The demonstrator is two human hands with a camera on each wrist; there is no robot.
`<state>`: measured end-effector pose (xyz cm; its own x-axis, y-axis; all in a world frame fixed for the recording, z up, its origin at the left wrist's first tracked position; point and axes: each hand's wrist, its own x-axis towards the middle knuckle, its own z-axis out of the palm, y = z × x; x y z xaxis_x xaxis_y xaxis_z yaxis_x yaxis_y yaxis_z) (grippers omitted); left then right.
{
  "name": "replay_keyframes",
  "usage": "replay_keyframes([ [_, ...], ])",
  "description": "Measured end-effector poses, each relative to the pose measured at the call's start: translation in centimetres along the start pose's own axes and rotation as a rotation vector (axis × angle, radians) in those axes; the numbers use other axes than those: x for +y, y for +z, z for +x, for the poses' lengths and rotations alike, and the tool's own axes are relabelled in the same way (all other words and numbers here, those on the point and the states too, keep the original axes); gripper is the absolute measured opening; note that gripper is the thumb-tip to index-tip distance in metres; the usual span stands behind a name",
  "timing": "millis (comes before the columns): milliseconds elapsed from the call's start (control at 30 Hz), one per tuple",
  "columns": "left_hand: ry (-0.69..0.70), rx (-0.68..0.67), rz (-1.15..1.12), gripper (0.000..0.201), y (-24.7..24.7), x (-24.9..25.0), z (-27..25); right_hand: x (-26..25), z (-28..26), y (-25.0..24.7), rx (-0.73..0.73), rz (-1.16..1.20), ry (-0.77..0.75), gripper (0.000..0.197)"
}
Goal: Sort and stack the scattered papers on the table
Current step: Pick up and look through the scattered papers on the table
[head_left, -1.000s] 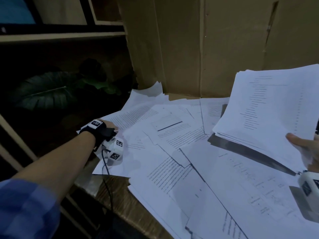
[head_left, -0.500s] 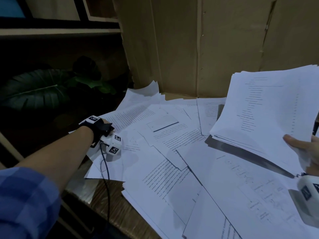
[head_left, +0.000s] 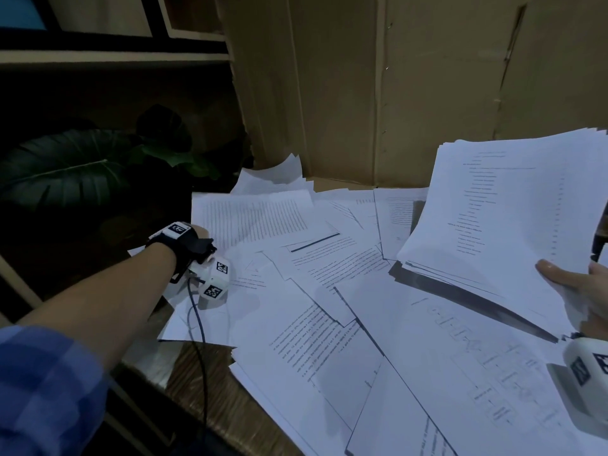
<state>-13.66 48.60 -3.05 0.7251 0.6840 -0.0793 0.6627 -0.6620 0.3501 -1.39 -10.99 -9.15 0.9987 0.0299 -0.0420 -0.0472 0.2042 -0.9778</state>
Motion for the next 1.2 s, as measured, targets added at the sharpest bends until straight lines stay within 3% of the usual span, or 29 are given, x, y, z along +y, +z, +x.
replay_keyframes([
  [67,-0.048,0.191,-0.24,0.043,-0.3,0.0,0.0,-1.0,-0.8,0.5,-0.014,0.023,0.031,0.019],
  [133,0.086,0.382,-0.453,0.04,-1.5,0.8,-0.7,-1.7,-1.8,0.9,-0.054,0.038,0.032,0.025],
  [233,0.425,0.396,-0.389,0.029,-4.7,3.5,-3.5,-2.4,-3.2,1.5,-0.134,0.054,0.024,0.038],
  [400,0.793,0.277,0.041,0.022,-11.7,11.6,-11.0,-2.8,-4.0,2.0,-0.121,0.071,0.008,0.025],
  [500,0.933,0.256,-0.032,0.021,-15.0,15.5,-15.5,-2.8,-4.0,2.0,-0.116,0.058,-0.018,0.026],
  [600,1.074,0.383,-0.25,0.027,-16.1,18.7,-16.7,-2.7,-3.8,1.9,-0.112,0.042,-0.024,0.029],
  [733,1.081,0.503,-0.589,0.037,-14.2,23.4,-14.3,-2.9,-4.1,2.2,-0.141,0.0,0.006,0.041],
  [833,0.992,0.384,-0.67,0.031,-11.0,26.7,-12.9,-3.6,-5.1,2.7,-0.245,-0.06,0.025,0.087],
  [867,0.946,0.323,-0.626,0.031,-9.6,27.5,-12.6,-3.8,-5.4,2.9,-0.273,-0.064,0.014,0.085],
  [933,0.835,0.216,-0.539,0.028,-6.1,28.6,-12.2,-4.2,-5.9,3.3,-0.292,-0.051,0.002,0.034],
  [967,0.788,0.183,-0.502,0.026,-4.4,28.9,-12.1,-4.2,-5.9,3.4,-0.299,-0.063,0.021,0.024],
  [1200,0.557,0.096,-0.491,0.027,1.9,28.9,-11.6,-3.9,-5.6,3.0,-0.384,-0.055,0.115,0.042],
])
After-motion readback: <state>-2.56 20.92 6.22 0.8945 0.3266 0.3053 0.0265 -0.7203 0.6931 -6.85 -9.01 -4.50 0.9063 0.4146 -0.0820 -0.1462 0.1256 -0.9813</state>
